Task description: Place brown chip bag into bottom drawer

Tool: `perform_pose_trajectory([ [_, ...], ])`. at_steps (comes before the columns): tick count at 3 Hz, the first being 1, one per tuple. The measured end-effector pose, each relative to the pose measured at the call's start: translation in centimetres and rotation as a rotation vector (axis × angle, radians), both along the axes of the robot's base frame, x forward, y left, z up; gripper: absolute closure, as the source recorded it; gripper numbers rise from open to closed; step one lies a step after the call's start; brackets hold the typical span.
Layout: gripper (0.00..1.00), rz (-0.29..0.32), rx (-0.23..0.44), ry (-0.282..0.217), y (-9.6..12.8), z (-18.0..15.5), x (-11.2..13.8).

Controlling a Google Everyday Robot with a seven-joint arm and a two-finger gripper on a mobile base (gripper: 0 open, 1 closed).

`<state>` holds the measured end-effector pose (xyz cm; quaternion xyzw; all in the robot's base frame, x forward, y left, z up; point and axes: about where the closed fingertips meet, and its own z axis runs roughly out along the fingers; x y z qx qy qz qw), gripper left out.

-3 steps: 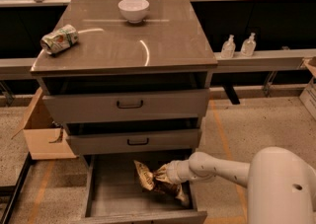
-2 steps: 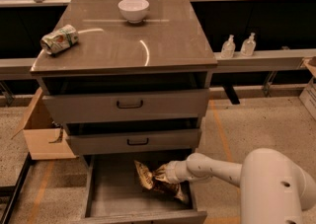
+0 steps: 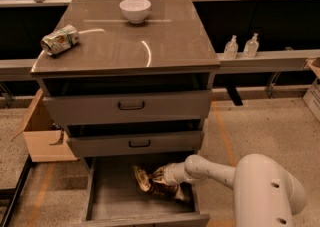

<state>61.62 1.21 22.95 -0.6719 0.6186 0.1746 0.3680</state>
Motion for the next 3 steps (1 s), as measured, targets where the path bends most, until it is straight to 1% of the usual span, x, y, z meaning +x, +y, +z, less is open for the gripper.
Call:
perform_pose_trajectory([
  [1,0.35,-0.004,0.034,0.028,0.8,-0.7,-0.5],
  [2,0.12,-0.050,0.049,0.056,0.2,-0.9,-1.1],
  [3,0.00,-0.125,0.035,0.068,-2.0,-0.4,-2.0],
])
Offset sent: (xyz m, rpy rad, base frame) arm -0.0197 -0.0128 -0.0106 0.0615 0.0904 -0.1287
